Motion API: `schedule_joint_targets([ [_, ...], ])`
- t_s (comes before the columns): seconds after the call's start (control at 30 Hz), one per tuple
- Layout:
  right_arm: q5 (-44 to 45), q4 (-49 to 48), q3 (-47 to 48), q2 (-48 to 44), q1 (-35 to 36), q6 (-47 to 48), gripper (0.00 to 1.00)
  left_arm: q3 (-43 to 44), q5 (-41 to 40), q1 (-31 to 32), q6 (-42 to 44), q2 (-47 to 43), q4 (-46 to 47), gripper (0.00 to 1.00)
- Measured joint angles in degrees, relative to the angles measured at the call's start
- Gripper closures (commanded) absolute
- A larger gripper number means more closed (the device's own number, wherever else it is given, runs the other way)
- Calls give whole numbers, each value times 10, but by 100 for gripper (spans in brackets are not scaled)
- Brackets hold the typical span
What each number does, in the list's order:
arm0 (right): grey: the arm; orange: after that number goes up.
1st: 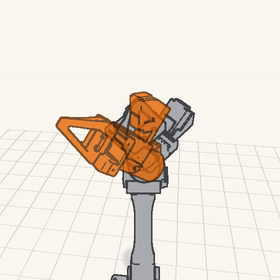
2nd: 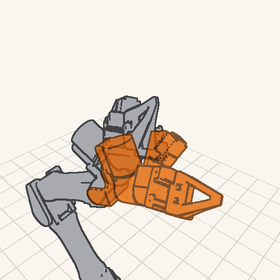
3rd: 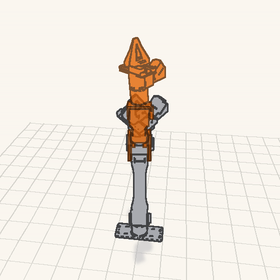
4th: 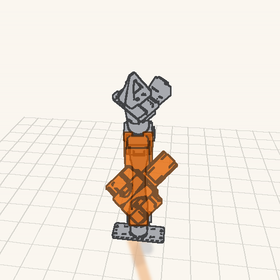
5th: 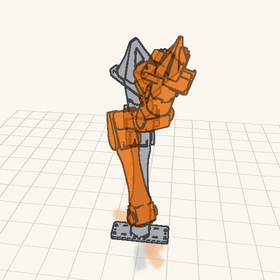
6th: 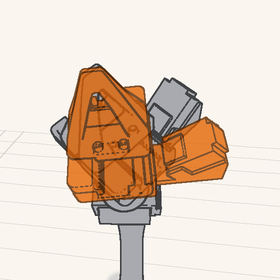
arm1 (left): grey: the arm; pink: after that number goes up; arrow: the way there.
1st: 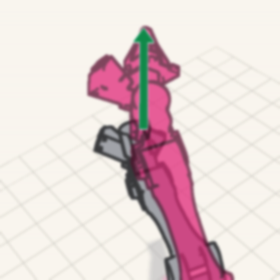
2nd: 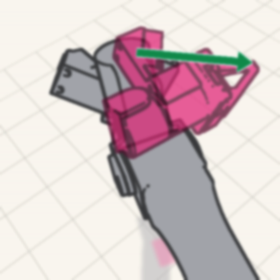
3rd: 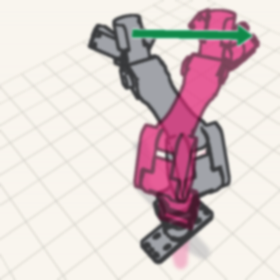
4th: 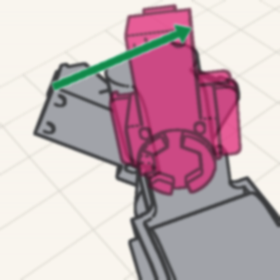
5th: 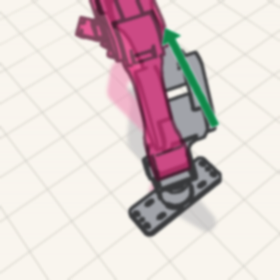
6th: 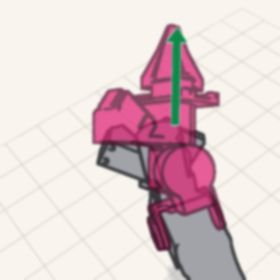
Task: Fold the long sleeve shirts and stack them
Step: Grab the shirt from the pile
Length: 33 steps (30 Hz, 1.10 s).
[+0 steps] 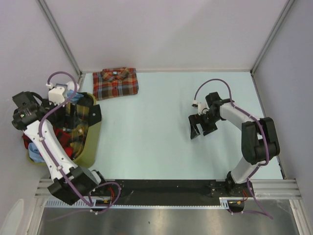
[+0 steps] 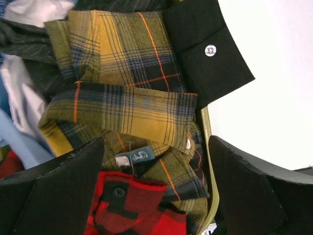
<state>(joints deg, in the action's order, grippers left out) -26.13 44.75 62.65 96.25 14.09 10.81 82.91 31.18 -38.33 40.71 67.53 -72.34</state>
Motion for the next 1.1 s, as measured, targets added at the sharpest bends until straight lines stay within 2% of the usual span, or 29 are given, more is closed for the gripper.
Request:
schedule_joint_targets([
  [0.17, -12, -5, -15, 0, 0, 0, 0, -7, -16, 9, 9, 41, 9, 10],
  [0.37, -23, -5, -26, -4, -9, -2, 0, -69, -126, 91, -16, 47, 79, 12],
  [0.5, -31, -5, -27, -11, -19, -2, 0, -102, -195, 133, -53, 38, 121, 52],
  [0.57, -35, -5, -27, -12, -23, -2, 0, -112, -222, 146, -71, 29, 136, 65],
  [0.6, -38, -5, -27, -12, -25, -2, 0, -113, -230, 149, -79, 27, 138, 81],
  [0.67, -41, -3, -27, -12, -28, -2, 0, -113, -245, 154, -98, 23, 140, 100],
  [0.9, -54, 21, -22, -12, -61, 10, 0, -76, -270, 160, -161, 17, 121, 100],
  [1.1, -68, 45, -1, 12, -141, 26, 0, 28, -288, 160, -209, 7, 98, 100],
])
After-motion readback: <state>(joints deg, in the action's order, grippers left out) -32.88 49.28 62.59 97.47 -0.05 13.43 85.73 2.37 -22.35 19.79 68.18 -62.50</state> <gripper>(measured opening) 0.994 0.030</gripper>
